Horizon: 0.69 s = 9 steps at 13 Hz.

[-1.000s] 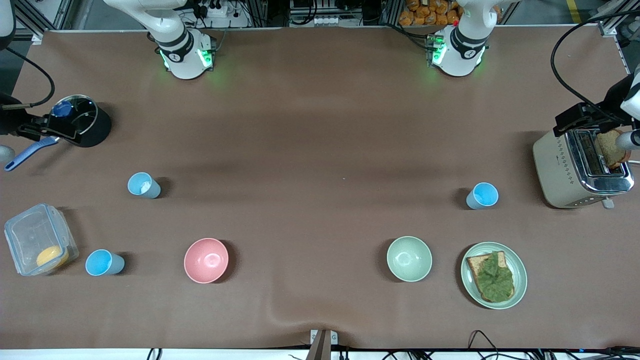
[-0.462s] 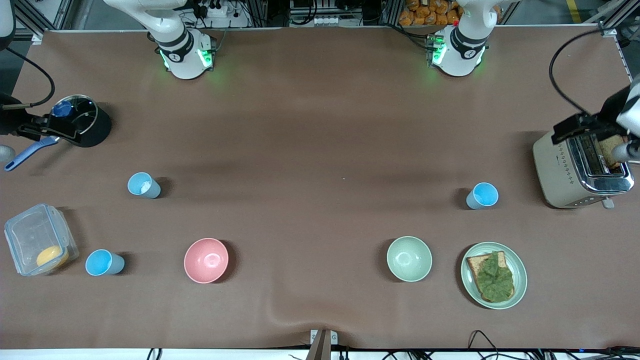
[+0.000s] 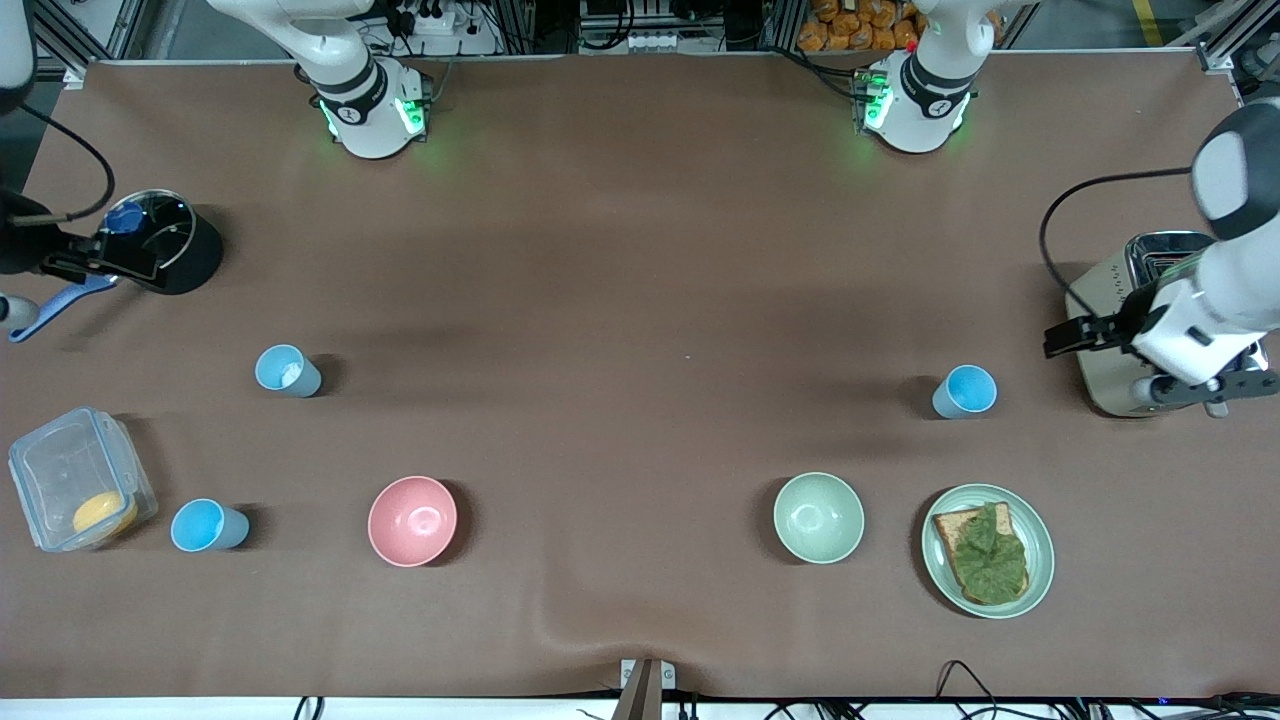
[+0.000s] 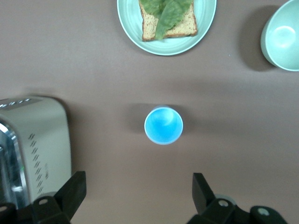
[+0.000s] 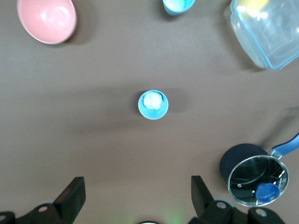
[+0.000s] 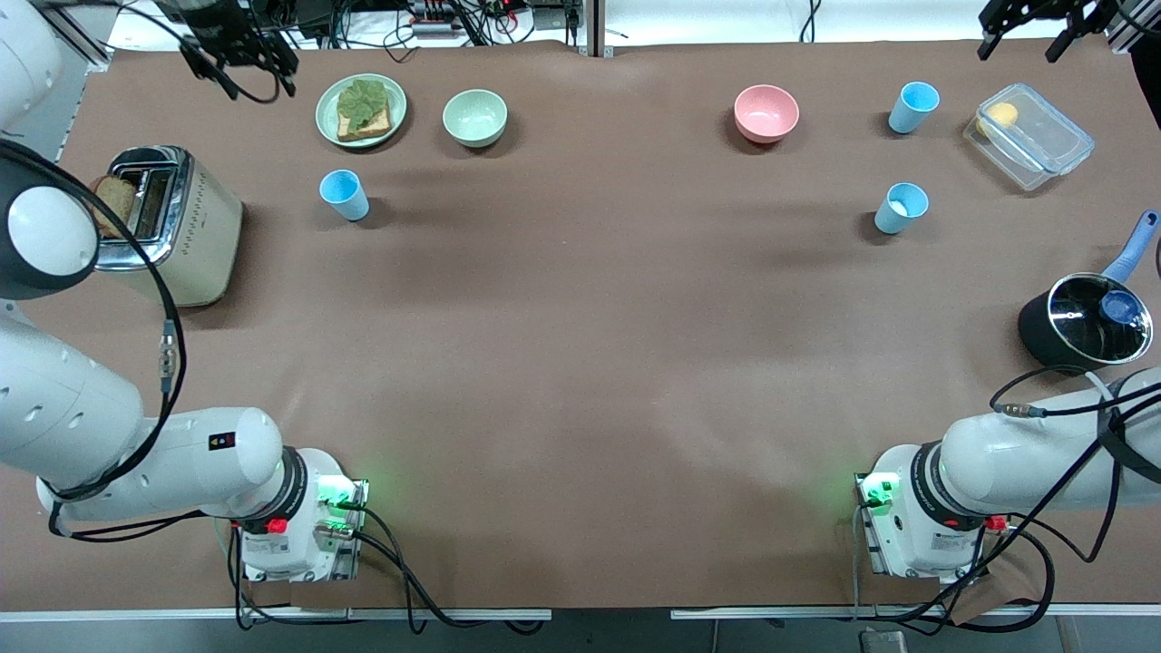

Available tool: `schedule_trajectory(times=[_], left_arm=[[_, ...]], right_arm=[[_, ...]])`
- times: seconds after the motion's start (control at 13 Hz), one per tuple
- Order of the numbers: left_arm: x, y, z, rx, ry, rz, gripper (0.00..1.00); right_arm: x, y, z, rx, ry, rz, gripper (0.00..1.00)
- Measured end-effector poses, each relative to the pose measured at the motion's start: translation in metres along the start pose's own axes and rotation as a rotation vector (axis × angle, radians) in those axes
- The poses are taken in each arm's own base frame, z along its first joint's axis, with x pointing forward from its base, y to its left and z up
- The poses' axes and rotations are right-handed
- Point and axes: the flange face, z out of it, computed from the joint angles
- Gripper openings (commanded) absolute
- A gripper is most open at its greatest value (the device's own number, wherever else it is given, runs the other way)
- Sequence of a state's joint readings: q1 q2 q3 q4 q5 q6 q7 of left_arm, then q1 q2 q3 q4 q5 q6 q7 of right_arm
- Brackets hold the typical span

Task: Stack blue cups with both arms

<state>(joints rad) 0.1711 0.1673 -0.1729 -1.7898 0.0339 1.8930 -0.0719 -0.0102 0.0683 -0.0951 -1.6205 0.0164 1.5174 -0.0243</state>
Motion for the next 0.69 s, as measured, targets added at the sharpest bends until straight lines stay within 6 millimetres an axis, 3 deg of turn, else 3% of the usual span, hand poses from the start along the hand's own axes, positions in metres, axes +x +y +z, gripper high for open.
schedule_trajectory(times=[0.15, 0.31, 0.54, 0.69], left_arm=[[-0.002, -0.006, 0.035, -0.003, 0.033, -0.007, 1.00], [-0.008, -0.012, 0.064, -0.005, 0.034, -0.007, 1.00], [-0.009, -0.012, 0.098, -0.011, 0.005, -0.007, 1.00], [-0.005, -0.013, 0.118, -0.018, -0.007, -0.008, 1.00]], right_arm=[[0.019, 0.003, 0.033, -0.003, -0.060, -0.001, 1.00], [0.044, -0.007, 0.077, -0.011, -0.117, -0.019, 1.00], [0.080, -0.019, 0.145, -0.023, -0.135, -0.038, 1.00], [0.090, -0.021, 0.186, -0.027, -0.111, -0.043, 1.00]])
